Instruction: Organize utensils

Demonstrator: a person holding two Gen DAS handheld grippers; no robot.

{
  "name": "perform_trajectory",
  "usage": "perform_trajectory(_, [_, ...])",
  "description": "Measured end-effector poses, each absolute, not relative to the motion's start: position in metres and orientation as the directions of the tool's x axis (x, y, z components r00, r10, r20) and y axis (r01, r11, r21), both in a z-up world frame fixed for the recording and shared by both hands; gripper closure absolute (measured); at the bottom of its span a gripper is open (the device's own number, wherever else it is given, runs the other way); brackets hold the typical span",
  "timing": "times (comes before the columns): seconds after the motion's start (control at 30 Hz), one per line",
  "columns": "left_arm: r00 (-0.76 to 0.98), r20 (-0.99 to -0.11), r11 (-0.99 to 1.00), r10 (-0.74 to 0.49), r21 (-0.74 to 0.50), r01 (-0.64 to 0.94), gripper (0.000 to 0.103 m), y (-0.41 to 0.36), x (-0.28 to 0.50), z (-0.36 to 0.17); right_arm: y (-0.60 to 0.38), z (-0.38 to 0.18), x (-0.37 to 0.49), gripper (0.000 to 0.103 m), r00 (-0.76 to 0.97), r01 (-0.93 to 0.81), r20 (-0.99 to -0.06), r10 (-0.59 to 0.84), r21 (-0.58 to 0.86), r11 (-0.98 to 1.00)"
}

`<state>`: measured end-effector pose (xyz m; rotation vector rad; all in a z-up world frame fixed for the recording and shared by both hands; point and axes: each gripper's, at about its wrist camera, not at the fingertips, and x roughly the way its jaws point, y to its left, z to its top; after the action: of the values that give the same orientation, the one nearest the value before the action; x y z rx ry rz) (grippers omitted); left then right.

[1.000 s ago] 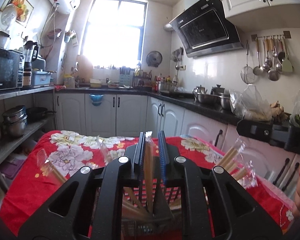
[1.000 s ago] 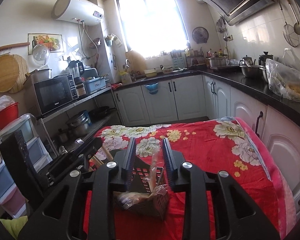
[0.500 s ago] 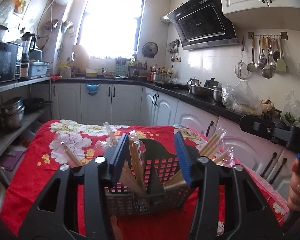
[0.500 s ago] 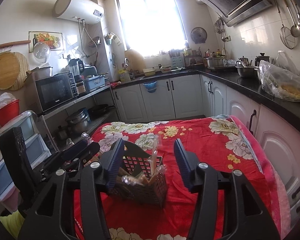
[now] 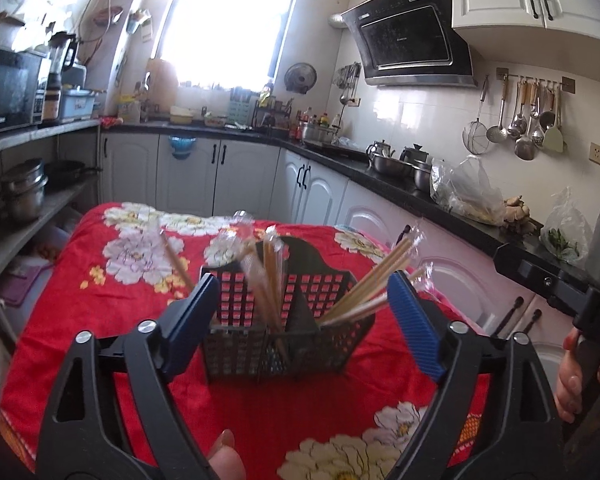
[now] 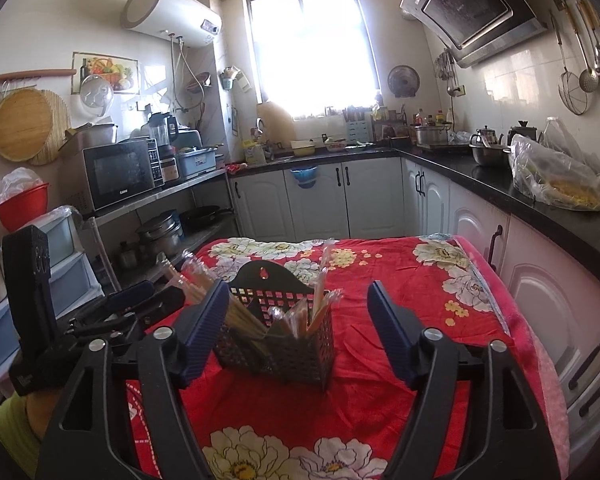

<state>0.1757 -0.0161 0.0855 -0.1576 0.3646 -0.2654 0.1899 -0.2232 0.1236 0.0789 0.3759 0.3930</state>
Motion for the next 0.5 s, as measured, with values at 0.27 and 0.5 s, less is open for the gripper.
perform_trajectory(0.27, [0.874,-0.385,0.946,-0.296,-0.244,0.213,0.011,-0.005,0.148,0.073,-0.218,0.105,0.168,0.018,0.852,-0.369,-0.351,0.388,0.123,0.921])
perform_trajectory(0.5, [0.866,-0.416,0.952,-0.277,-0.243,0.188,0.011,0.001,0.127,0.057,-0.210,0.086,0.150,0.012,0.842,-0.386,-0.371,0.392,0.095,0.918])
